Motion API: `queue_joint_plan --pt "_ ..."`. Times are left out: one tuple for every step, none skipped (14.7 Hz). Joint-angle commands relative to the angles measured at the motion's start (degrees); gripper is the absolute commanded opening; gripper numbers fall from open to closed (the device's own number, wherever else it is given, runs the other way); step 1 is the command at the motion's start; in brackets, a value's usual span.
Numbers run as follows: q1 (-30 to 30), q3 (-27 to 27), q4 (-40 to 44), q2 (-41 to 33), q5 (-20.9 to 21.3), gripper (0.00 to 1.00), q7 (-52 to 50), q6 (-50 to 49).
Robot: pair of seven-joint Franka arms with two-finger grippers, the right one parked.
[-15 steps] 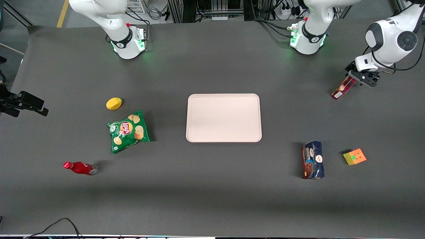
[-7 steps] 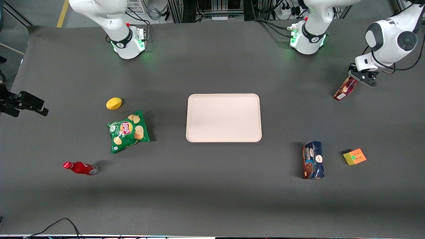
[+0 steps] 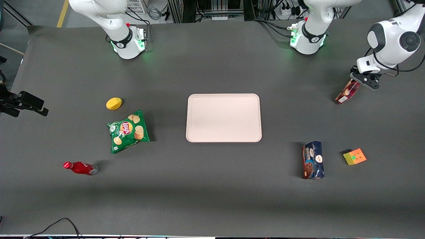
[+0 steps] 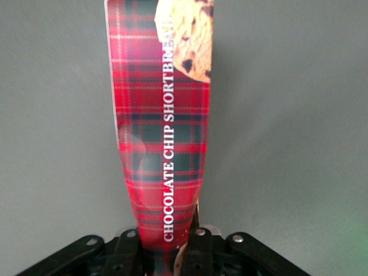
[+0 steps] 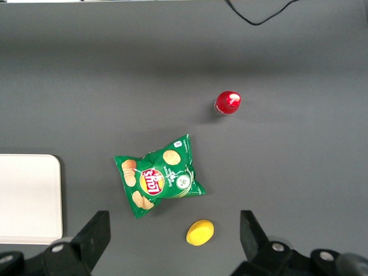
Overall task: Place red cookie box on tray
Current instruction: 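Lift the box and carry it with the left gripper to the tray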
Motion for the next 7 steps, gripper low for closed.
queue_joint_plan --pt "-2.8 -5.3 1.6 -7.3 -3.3 0.00 -6.3 -7.6" --pt "-2.8 -9.2 4.2 -7.4 -7.9 0.00 -6.4 -10.9" --pt "-2.8 -13.6 8.0 -7.2 -13.5 0.00 -6.5 -16.2" --pt "-2.8 -17.5 12.4 -7.0 -17.4 0.00 -7.3 -22.2" --pt "-2.8 -21.0 16.9 -7.0 -19.7 0.00 -9.2 -27.5" --pt "-2.8 -24.5 21.2 -6.9 -20.4 0.00 -13.0 -32.2" --pt "-2.8 -27.9 24.8 -6.7 -20.6 0.00 -18.0 -36.2"
